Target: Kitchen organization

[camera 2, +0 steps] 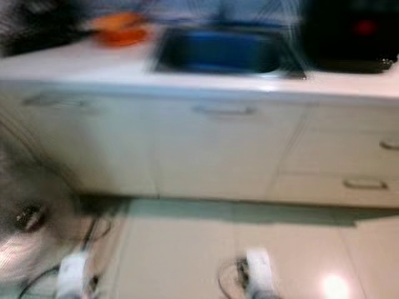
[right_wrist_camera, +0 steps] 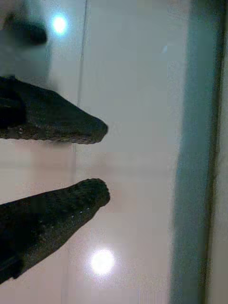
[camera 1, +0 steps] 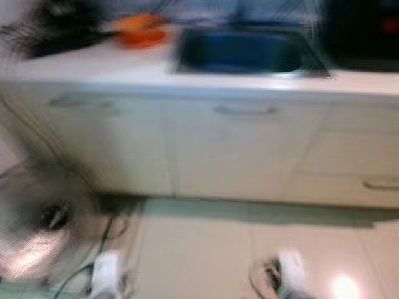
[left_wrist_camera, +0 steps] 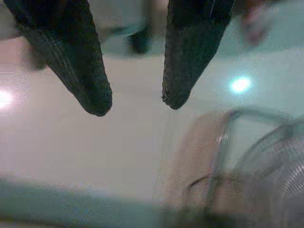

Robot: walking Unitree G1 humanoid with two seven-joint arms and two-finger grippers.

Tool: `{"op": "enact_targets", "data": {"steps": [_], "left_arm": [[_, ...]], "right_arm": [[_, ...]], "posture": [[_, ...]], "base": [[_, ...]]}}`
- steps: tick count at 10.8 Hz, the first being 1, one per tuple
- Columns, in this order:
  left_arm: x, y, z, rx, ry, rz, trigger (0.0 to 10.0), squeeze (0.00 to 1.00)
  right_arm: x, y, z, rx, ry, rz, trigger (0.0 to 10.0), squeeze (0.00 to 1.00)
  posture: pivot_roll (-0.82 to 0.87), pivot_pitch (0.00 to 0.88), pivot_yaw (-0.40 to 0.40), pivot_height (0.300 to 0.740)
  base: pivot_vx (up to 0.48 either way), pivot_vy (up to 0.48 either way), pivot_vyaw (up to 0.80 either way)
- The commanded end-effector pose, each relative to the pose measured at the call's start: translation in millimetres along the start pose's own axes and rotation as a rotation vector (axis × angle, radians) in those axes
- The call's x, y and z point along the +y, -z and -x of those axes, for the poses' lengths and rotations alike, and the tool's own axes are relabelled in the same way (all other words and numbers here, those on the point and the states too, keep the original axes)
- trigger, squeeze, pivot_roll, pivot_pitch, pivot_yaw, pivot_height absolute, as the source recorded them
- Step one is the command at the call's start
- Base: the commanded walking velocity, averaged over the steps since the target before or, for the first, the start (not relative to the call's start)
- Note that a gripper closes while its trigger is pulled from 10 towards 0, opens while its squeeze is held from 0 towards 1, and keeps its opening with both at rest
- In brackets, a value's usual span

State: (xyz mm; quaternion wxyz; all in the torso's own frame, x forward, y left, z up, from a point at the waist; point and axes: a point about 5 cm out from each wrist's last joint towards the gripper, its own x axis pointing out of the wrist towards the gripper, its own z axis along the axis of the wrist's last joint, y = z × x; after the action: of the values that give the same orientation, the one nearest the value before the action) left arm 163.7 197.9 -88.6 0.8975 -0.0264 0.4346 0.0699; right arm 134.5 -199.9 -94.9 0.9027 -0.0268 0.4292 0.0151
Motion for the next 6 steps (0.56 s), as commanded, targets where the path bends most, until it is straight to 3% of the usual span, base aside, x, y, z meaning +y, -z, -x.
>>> {"op": "enact_targets", "data": {"steps": [1, 3, 6], "left_arm": [[13.9, 7.3, 3.1, 0.022, -0.034, -0.010, 10.0, 0.00], [14.4, 6.5, 3.1, 0.012, -0.037, -0.008, 10.0, 0.00], [16.5, -4.0, 5.5, -0.134, -0.095, 0.018, 10.0, 0.00]], "right_arm": [[7.8, -16.6, -6.4, -0.051, -0.020, -0.006, 10.0, 0.00], [8.0, -17.3, -6.4, -0.058, -0.018, -0.004, 10.0, 0.00], [5.2, -23.9, -4.9, -0.140, 0.032, 0.006, 10.0, 0.00]], "posture": [[0.01, 0.030, 0.007, 0.740], [0.01, 0.032, 0.009, 0.740], [0.01, 0.039, 0.009, 0.740]], "base": [[0.390, 0.000, 0.00], [0.358, 0.000, 0.00], [0.000, 0.000, 0.00]]}}
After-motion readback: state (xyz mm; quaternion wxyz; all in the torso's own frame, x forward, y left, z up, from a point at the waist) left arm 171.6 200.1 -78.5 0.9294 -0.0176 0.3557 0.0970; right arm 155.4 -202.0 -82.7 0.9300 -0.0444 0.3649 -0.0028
